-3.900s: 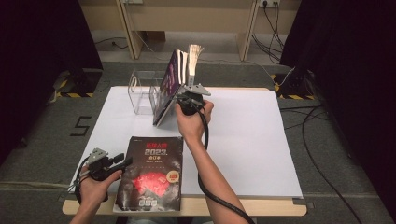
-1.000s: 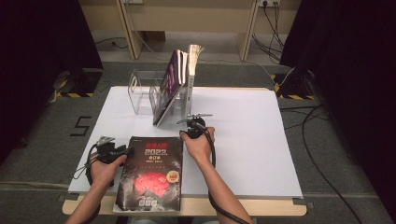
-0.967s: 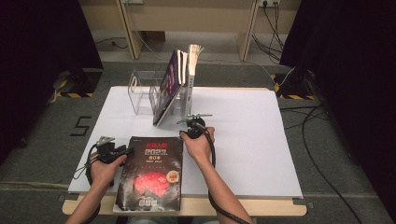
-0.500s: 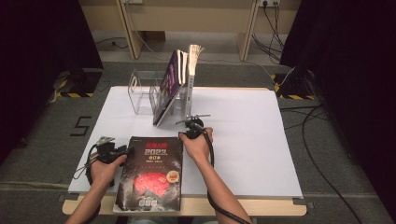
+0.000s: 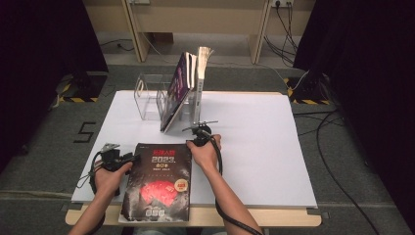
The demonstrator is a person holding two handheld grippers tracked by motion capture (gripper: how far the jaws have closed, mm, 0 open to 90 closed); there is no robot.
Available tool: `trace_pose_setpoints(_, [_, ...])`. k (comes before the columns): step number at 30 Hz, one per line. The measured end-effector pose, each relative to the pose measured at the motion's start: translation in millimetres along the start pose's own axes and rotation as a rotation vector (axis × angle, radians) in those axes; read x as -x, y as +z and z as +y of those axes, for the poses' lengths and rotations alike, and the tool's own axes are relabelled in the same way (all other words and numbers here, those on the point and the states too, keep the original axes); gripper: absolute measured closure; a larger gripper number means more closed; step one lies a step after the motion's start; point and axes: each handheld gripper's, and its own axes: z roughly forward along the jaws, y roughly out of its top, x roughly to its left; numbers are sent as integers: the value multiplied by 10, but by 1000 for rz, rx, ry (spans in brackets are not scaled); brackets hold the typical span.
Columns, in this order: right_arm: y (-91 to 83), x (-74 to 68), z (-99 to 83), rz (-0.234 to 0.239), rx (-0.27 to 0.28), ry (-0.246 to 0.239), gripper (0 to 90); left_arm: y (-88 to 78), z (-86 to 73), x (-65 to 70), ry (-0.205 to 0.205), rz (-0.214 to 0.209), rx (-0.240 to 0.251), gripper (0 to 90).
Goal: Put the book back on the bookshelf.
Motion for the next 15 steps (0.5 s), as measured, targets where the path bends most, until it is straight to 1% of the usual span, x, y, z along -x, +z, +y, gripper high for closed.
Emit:
trace_pose_setpoints(4, [11, -8, 1, -3, -5, 10, 622, -4, 4, 1, -1, -1, -5, 569])
trace_pose_setpoints(11, [39, -5, 6, 1, -12, 3, 621, -4, 9, -3, -2, 0, -10, 571])
trace_pose_setpoints(12, [42, -17, 5, 2, -16, 16, 621, -4, 9, -2, -1, 1, -11, 571])
trace_pose_setpoints(13, [54, -6, 7, 3, -10, -2, 621, -4, 9, -1, -1, 0, -11, 571])
trace_pose_setpoints(15, [61, -15, 7, 2, -18, 6, 621, -5, 8, -3, 0, 0, -11, 571])
